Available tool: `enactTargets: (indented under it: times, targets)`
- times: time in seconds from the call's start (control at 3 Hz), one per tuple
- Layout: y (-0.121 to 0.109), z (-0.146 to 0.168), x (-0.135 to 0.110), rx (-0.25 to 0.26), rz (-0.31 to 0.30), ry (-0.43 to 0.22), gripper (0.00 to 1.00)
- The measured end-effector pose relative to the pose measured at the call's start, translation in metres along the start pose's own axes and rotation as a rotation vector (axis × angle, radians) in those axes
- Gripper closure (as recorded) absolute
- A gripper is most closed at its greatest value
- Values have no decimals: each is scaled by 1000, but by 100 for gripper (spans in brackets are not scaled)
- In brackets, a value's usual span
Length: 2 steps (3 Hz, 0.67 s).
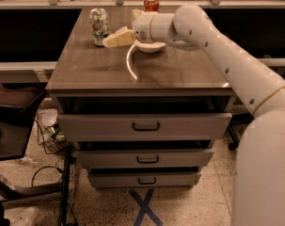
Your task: Pick 7up can
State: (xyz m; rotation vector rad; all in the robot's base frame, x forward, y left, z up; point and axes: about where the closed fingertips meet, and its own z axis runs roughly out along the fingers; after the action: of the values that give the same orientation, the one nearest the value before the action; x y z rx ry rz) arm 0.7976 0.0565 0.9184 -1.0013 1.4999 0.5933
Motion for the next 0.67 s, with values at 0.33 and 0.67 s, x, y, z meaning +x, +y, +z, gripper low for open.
enactTargets:
  times: [0.33, 0.67]
  targets:
    - [-1, 21, -6, -15, 1, -7, 0]
    - [-3, 36, -9, -11, 11, -5, 0]
